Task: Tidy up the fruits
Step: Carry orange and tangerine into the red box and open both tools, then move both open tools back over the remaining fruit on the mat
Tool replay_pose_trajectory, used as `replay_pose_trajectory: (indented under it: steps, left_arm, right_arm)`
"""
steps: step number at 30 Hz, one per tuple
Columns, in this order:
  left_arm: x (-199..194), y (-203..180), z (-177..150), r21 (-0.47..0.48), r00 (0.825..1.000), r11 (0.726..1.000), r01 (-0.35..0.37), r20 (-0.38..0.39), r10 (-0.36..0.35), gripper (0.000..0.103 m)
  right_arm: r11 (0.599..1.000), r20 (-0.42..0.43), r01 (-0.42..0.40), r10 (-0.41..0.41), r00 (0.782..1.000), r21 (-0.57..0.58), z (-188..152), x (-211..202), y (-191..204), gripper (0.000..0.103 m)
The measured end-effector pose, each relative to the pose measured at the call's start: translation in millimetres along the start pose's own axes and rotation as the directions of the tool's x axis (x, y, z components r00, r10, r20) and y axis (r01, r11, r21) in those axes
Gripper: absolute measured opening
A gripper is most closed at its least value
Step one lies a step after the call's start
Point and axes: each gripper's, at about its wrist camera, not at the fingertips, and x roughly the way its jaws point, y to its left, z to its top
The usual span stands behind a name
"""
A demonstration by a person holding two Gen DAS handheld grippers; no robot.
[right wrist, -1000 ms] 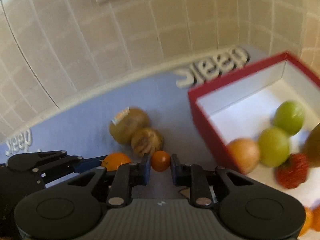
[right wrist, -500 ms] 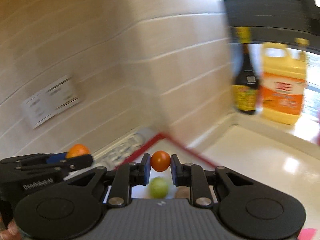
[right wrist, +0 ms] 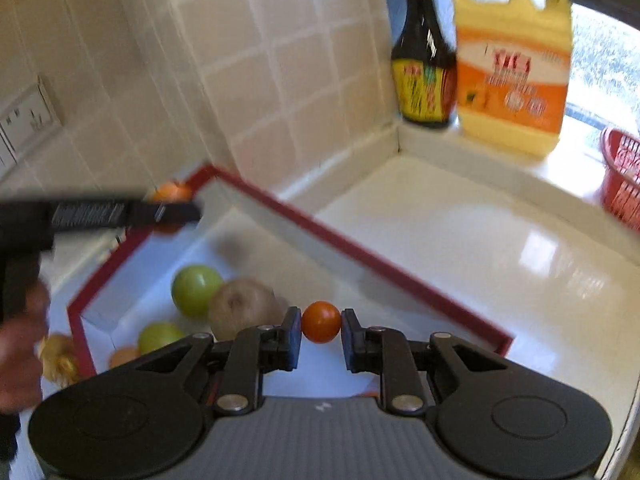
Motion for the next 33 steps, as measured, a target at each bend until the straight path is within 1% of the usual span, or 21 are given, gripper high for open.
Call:
replay_pose_trajectory:
  steps: [3, 6, 7, 9, 11, 14, 16, 18, 20, 22, 26, 29, 30, 31, 33]
  left_arm:
    - [30, -4, 6, -0.003, 0.998, 1.000, -0.007, -0.061, 0.007, 0.047]
    - [55, -7, 3, 0.007, 0.993, 1.000, -0.007, -0.122, 0.008, 0.047]
    - [61, -8, 1, -0.001, 0.994, 1.000, -0.015, -0.111, 0.015, 0.047]
    - [71, -8, -4, 0.002, 0.990, 1.000, -0.027, -0.138, 0.027, 0.047]
    - [80, -8, -9, 0.000, 0.986, 1.000, -0.019, -0.163, 0.019, 0.047]
    - [82, -11, -11, 0.016, 0.987, 1.000, -0.022, -0.158, 0.025, 0.048]
    - [82, -12, -11, 0.009, 0.986, 1.000, -0.021, -0.163, 0.022, 0.048]
    - [82, -12, -11, -0.001, 0.986, 1.000, -0.011, -0.168, 0.010, 0.051]
    - [76, -11, -12, -0.003, 0.986, 1.000, 0.009, -0.166, -0.009, 0.061]
    - [69, -12, -12, 0.004, 0.988, 1.000, 0.014, -0.155, -0.013, 0.063]
    - [44, -9, -9, -0.002, 0.993, 1.000, 0.030, -0.115, -0.030, 0.064]
    - [13, -5, -5, -0.011, 0.997, 0.999, 0.047, -0.066, -0.048, 0.067]
    - [2, -4, -3, -0.010, 0.998, 0.999, 0.047, -0.047, -0.047, 0.068]
    - [-12, -1, -2, -0.009, 0.999, 0.999, 0.043, -0.023, -0.043, 0.070]
    - [-43, 8, -3, -0.010, 0.999, 1.000, 0.025, 0.033, -0.025, 0.071]
  right_arm:
    - [1.000, -0.025, 0.023, -0.023, 0.999, -0.005, -7, 8, 2, 0.023]
    - [0.999, -0.046, 0.039, -0.039, 0.998, -0.006, -9, 18, -1, 0.023]
    - [0.999, -0.053, 0.043, -0.044, 0.998, -0.007, -8, 19, -1, 0.023]
    - [0.999, -0.069, 0.046, -0.047, 0.997, -0.008, -9, 25, -2, 0.023]
    - [0.999, -0.084, 0.049, -0.050, 0.995, -0.010, -6, 31, -3, 0.023]
    - [0.999, -0.097, 0.050, -0.051, 0.994, -0.013, -6, 35, -3, 0.023]
    - [0.999, -0.104, 0.051, -0.052, 0.993, -0.010, -7, 37, -3, 0.024]
    - [0.999, -0.115, 0.050, -0.050, 0.992, -0.002, -8, 37, -3, 0.024]
    - [0.999, -0.121, 0.049, -0.048, 0.991, 0.002, -10, 37, -3, 0.026]
    - [0.999, -0.124, 0.046, -0.045, 0.991, 0.004, -10, 37, -3, 0.028]
    - [0.999, -0.122, 0.039, -0.037, 0.992, 0.017, -10, 31, -2, 0.029]
    - [0.999, -0.099, 0.029, -0.026, 0.995, 0.030, -8, 20, -2, 0.030]
    - [0.999, -0.086, 0.022, -0.018, 0.996, 0.041, -6, 14, -2, 0.032]
    - [0.998, -0.069, 0.014, -0.011, 0.998, 0.054, -5, 7, -1, 0.032]
    - [0.997, -0.024, -0.002, 0.004, 1.000, 0.071, -2, -8, 5, 0.033]
